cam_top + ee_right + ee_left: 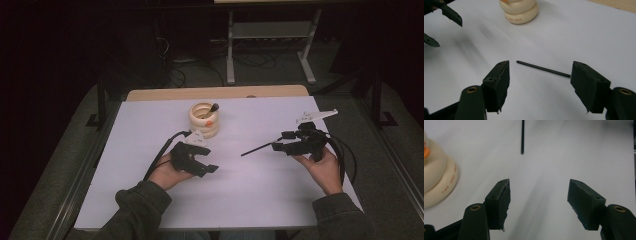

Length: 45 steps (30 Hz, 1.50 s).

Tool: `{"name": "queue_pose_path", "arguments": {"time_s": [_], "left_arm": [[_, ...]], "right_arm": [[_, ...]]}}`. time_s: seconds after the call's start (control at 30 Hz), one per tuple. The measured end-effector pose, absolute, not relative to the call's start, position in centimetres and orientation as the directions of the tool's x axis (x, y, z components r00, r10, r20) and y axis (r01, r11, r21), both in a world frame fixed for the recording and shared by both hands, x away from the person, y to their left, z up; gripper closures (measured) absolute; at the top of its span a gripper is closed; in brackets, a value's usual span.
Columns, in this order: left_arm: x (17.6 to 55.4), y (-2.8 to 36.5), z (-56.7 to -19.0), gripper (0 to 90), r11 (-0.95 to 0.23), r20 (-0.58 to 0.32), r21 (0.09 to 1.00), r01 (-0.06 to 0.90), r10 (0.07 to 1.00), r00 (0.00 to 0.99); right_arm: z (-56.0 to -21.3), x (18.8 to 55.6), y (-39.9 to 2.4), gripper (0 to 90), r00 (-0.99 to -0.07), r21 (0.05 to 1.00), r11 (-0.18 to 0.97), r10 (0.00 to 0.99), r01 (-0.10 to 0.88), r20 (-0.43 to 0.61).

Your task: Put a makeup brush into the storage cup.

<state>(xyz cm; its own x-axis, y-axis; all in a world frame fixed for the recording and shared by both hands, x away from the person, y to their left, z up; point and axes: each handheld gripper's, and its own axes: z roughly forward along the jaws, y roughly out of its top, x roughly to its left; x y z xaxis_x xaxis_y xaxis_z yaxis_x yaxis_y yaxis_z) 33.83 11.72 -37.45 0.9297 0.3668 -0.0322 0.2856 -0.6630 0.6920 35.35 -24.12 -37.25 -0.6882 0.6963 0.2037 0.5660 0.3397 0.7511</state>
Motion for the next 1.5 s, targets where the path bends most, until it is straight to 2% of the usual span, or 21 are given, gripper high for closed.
{"name": "queue_pose_path", "arguments": {"time_s": [0.1, 0.27, 0.67, 0.8, 1.1, 1.5], "left_arm": [[34.0, 11.4, -37.4, 35.0, -0.663, -0.033, 0.693, 0.285, 0.365, 0.931], [35.8, 8.0, -37.6, 37.3, -0.703, -0.045, 0.657, 0.271, 0.322, 0.946], [38.7, 2.8, -38.8, 41.2, -0.747, -0.062, 0.600, 0.286, 0.313, 0.948], [39.8, 1.4, -39.2, 45.0, -0.774, -0.037, 0.568, 0.281, 0.317, 0.948], [42.0, -1.4, -40.3, 51.4, -0.781, -0.055, 0.543, 0.309, 0.334, 0.941], [42.9, -4.5, -41.8, 66.6, -0.840, -0.020, 0.447, 0.308, 0.335, 0.942]], "right_arm": [[-37.5, 35.2, -24.4, 30.4, -0.682, 0.752, 0.335, 0.703, 0.568, 0.201], [-38.4, 35.6, -25.1, 29.8, -0.656, 0.739, 0.307, 0.718, 0.599, 0.233], [-38.5, 35.4, -25.6, 29.7, -0.650, 0.747, 0.317, 0.733, 0.585, 0.198], [-38.6, 35.2, -26.2, 30.0, -0.639, 0.753, 0.302, 0.744, 0.585, 0.198], [-39.1, 34.9, -27.1, 29.9, -0.626, 0.753, 0.292, 0.754, 0.590, 0.198], [-39.1, 35.0, -27.1, 29.9, -0.629, 0.754, 0.295, 0.752, 0.587, 0.195]]}}
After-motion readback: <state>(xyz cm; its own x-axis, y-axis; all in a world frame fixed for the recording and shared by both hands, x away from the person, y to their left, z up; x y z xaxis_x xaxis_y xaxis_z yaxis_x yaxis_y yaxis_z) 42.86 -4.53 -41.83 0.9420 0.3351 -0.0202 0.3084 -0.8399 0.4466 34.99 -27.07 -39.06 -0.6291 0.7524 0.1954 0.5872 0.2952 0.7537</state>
